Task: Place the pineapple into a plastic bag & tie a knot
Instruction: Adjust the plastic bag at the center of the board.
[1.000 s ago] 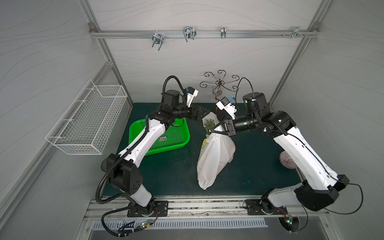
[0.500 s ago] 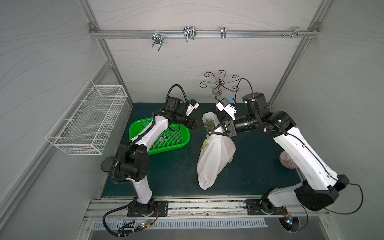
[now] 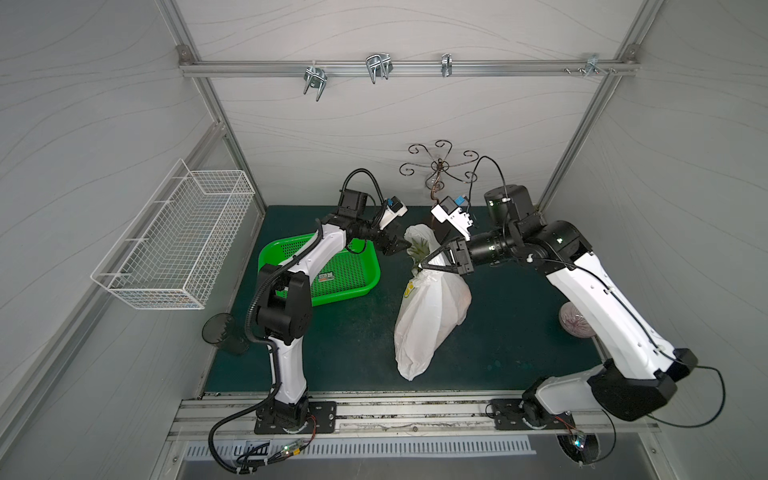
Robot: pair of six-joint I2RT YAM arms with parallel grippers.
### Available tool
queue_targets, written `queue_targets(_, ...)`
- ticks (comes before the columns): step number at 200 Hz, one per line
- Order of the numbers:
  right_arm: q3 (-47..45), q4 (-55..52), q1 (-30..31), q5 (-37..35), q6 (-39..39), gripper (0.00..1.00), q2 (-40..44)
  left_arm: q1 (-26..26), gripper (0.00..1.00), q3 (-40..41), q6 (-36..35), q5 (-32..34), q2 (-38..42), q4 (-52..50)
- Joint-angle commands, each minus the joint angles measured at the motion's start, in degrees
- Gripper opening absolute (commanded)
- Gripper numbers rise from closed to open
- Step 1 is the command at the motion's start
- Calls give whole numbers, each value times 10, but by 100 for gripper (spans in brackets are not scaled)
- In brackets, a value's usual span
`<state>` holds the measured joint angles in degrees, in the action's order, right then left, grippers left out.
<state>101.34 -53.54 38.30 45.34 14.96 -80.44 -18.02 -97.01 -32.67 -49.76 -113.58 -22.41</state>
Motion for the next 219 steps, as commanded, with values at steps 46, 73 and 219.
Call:
queue_targets(46, 35, -24, 8, 28, -18, 0, -19, -22, 78, -116, -62, -75, -78, 22)
queue_targets(73, 46, -32, 8, 29, -19, 0, -27, -39, 57, -145, -87, -64, -101, -9)
queue_targets(219, -13, -143, -78, -278, 55, 0, 131, 24, 0, -202, 460, 34, 119, -43)
